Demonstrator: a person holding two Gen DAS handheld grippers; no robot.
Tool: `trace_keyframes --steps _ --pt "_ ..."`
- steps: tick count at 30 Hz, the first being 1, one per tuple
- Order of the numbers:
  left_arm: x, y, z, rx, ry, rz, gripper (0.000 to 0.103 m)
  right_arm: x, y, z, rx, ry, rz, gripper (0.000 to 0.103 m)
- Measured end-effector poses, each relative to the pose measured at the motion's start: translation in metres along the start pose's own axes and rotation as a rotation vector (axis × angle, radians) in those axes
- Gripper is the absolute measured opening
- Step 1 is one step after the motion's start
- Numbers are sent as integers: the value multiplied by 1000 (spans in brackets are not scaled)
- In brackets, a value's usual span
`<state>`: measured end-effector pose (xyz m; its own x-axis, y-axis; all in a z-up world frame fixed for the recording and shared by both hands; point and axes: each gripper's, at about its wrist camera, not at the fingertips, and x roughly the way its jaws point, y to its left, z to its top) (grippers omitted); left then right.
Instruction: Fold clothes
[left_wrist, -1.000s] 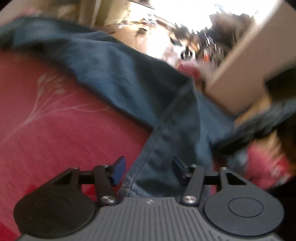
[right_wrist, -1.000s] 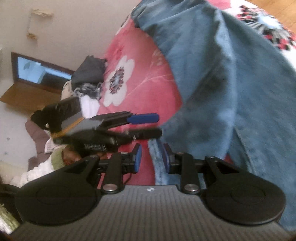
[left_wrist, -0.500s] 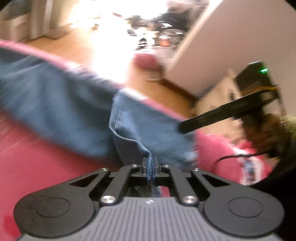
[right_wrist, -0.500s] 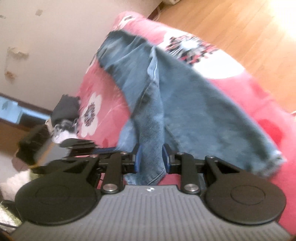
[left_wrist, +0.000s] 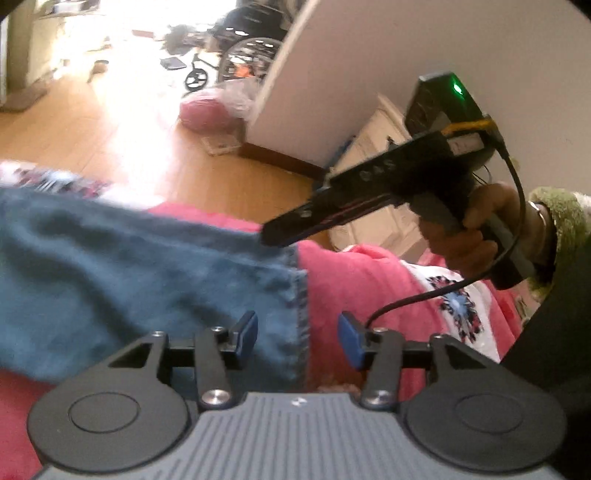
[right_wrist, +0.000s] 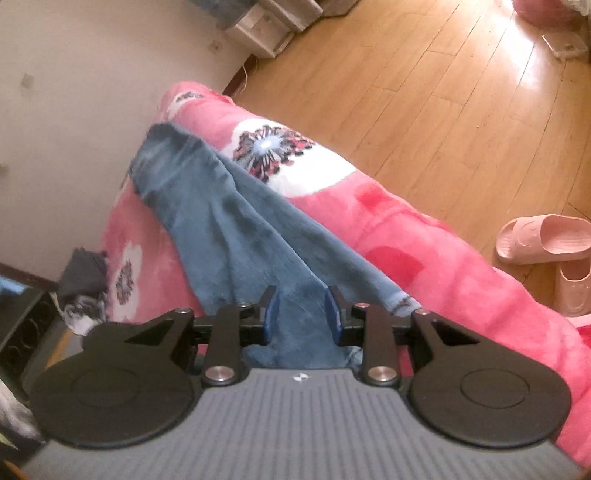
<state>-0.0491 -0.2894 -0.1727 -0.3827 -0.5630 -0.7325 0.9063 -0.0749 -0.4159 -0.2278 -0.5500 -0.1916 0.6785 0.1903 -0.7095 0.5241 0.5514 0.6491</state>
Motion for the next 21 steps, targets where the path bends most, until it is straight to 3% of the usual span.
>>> trace_keyframes --steps 6,8,13,16,18,21 --pt "-1 29 -16 -83 -18 179 48 15 1 7 -114 42 -31 34" --pt "-5 32 -18 -80 -24 228 48 29 5 14 -212 94 -53 41" --pt "-1 32 -7 -17 -35 336 47 55 22 19 -442 217 -102 41" --pt "3 30 -5 26 -39 387 47 58 33 7 -553 252 -149 27" --pt "6 30 -3 33 -40 393 46 56 36 3 -582 266 -160 9" --pt "7 30 -1 46 -46 397 46 46 39 9 -557 252 -156 1"
